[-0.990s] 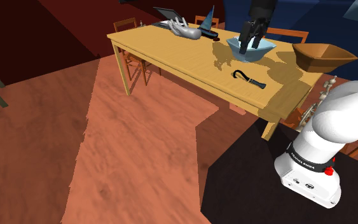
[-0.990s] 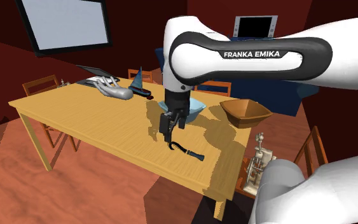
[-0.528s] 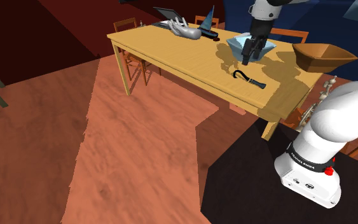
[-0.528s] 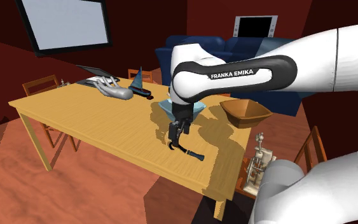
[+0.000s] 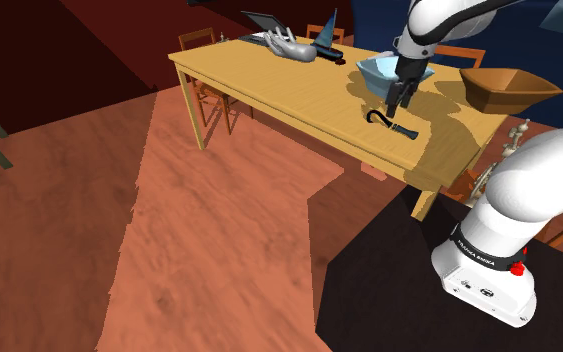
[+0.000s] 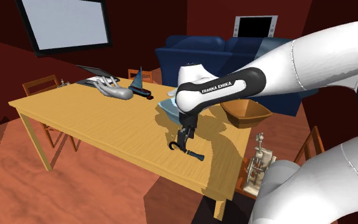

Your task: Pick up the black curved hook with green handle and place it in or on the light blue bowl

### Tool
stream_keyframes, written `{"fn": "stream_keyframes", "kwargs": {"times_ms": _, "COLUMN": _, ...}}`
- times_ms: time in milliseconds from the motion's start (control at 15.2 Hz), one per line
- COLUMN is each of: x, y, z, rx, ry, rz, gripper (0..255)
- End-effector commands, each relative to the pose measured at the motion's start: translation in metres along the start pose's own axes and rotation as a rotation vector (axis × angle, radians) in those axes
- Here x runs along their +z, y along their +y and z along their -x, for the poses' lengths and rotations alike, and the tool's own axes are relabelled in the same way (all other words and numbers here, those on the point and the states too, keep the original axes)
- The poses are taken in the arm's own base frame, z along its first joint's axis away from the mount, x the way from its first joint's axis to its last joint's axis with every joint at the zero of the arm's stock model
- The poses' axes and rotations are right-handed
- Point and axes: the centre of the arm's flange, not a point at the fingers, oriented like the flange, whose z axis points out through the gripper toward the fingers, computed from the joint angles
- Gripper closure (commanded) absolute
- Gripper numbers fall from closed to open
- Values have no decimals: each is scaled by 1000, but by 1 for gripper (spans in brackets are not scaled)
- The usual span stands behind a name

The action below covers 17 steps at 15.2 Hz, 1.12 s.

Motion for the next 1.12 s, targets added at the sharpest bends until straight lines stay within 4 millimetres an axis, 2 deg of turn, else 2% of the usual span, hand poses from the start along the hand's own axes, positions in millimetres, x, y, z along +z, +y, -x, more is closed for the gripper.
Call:
{"fn": "stream_keyframes", "kwargs": {"times_ms": 0, "x": 13, "y": 7, "z": -1, "rx": -2, "ry": -1, "rz": 2, "gripper": 0}}
{"fn": "stream_keyframes", "kwargs": {"times_ms": 396, "x": 47, "y": 7, "z": -1, "rx": -2, "ry": -1, "rz": 2, "gripper": 0}}
{"fn": "stream_keyframes", "kwargs": {"times_ms": 924, "x": 47, "y": 7, "z": -1, "rx": -2, "ry": -1, "rz": 2, "gripper": 0}}
{"fn": "stream_keyframes", "kwargs": {"times_ms": 990, "x": 47, "y": 7, "z": -1, "rx": -2, "ry": -1, "rz": 2, "gripper": 255}}
{"fn": "stream_keyframes", "kwargs": {"times_ms": 1056, "x": 47, "y": 7, "z": -1, "rx": -2, "ry": -1, "rz": 2, "gripper": 255}}
